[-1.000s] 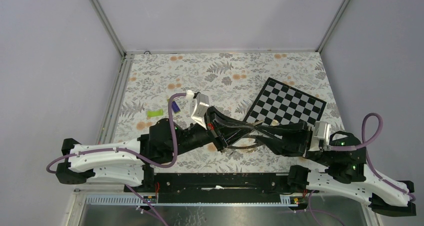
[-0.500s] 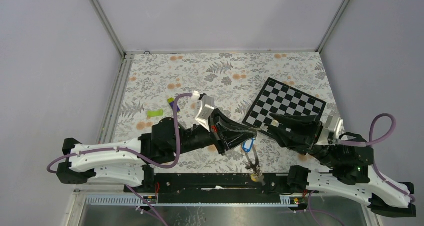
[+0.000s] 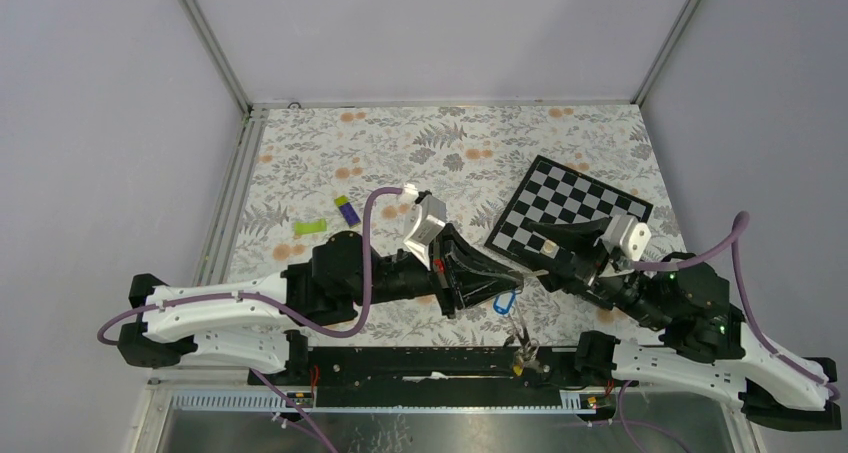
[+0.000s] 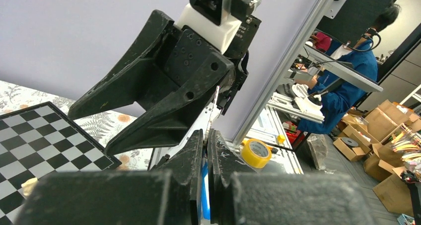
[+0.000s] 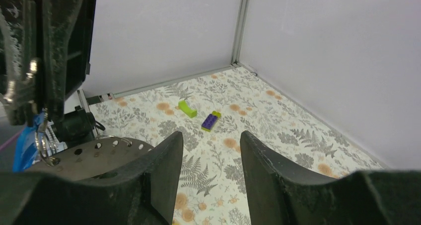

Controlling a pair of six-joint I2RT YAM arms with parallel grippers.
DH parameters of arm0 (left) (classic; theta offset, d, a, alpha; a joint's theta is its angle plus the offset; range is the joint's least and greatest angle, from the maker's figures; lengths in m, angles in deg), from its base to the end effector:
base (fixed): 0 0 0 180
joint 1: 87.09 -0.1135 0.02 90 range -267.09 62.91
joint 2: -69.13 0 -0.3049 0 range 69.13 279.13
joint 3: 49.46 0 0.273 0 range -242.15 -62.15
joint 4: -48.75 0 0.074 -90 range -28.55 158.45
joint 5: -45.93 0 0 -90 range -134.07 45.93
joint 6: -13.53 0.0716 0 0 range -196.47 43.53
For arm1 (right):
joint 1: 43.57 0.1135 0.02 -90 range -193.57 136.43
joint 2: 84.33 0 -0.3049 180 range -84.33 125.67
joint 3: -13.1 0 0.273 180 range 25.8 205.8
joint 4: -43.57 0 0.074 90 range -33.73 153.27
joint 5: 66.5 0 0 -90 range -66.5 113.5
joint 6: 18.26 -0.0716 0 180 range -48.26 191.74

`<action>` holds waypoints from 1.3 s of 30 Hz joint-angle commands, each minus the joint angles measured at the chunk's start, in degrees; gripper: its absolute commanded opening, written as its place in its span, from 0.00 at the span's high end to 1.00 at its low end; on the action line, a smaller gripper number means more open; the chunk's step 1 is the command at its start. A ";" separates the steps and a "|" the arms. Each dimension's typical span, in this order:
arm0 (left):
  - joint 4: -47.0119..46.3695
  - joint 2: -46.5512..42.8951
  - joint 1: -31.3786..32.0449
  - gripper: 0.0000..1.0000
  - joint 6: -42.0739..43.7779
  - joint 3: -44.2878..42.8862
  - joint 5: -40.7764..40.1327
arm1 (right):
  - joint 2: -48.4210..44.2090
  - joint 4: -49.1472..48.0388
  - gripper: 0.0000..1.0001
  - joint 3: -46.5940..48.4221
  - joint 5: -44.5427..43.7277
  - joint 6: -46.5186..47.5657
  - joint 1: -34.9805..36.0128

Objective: Remove the keys from the keyring

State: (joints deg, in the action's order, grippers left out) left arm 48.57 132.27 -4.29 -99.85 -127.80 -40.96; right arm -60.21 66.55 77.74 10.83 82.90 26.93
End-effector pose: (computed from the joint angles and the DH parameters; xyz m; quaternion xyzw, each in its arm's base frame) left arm 0.0320 -0.2842 0.4957 0.3190 0.5156 -0.6456 0.4643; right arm 0.0437 0.0762 0.4588 -0.3167 0.5027 0.3402 0.7289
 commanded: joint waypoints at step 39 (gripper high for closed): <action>-4.87 -4.77 0.25 1.00 3.34 -1.22 -4.82 | -6.65 1.35 0.60 1.51 10.15 -6.70 -0.10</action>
State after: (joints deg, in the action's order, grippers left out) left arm 50.53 129.14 -4.29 -97.22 -129.07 -42.09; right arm -65.11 76.69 80.32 24.91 75.86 26.93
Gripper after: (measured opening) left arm 0.043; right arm 0.451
